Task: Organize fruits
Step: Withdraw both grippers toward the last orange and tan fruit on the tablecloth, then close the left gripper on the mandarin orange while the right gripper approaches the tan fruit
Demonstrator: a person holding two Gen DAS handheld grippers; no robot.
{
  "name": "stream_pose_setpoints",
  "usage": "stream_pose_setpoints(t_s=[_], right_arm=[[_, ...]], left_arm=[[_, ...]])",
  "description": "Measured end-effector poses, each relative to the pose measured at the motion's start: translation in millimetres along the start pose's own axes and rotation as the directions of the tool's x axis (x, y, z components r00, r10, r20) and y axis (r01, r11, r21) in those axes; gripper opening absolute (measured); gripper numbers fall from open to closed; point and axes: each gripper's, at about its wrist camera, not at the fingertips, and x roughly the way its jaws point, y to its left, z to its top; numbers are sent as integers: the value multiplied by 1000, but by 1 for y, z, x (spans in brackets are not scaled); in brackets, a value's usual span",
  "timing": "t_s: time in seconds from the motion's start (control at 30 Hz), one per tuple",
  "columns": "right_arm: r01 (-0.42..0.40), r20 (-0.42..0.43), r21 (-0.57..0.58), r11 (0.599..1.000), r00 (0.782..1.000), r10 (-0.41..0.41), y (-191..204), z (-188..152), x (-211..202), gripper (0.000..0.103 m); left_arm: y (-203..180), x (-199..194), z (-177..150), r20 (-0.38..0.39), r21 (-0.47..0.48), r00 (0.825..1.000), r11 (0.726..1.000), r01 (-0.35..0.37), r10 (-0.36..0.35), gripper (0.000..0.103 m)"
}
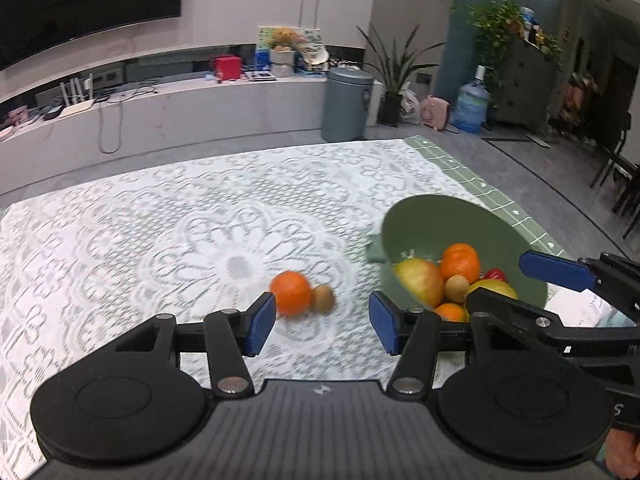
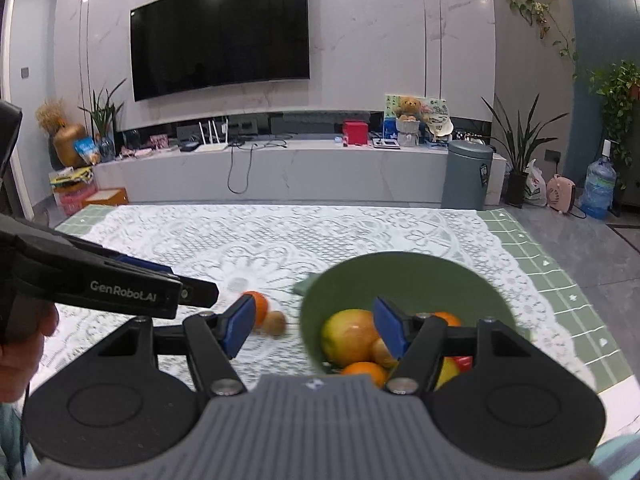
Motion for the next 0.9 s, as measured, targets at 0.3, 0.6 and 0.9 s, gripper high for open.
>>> stream_pose_setpoints(t_s=[0.3, 0.6, 0.9], right_arm=[[-6, -5, -30, 1000, 1000, 5, 35, -23, 14, 63], [29, -13, -76, 997, 999, -30, 55, -39, 34, 63], [51, -22, -129, 990, 998, -54, 62, -49, 57, 57]], left_arm=[[24, -13, -29, 51, -32, 996, 997, -74, 76, 64], [42, -3, -48, 44, -79, 993, 992, -103, 107, 62], [49, 17, -53, 34, -84, 996, 993, -81, 84, 61]])
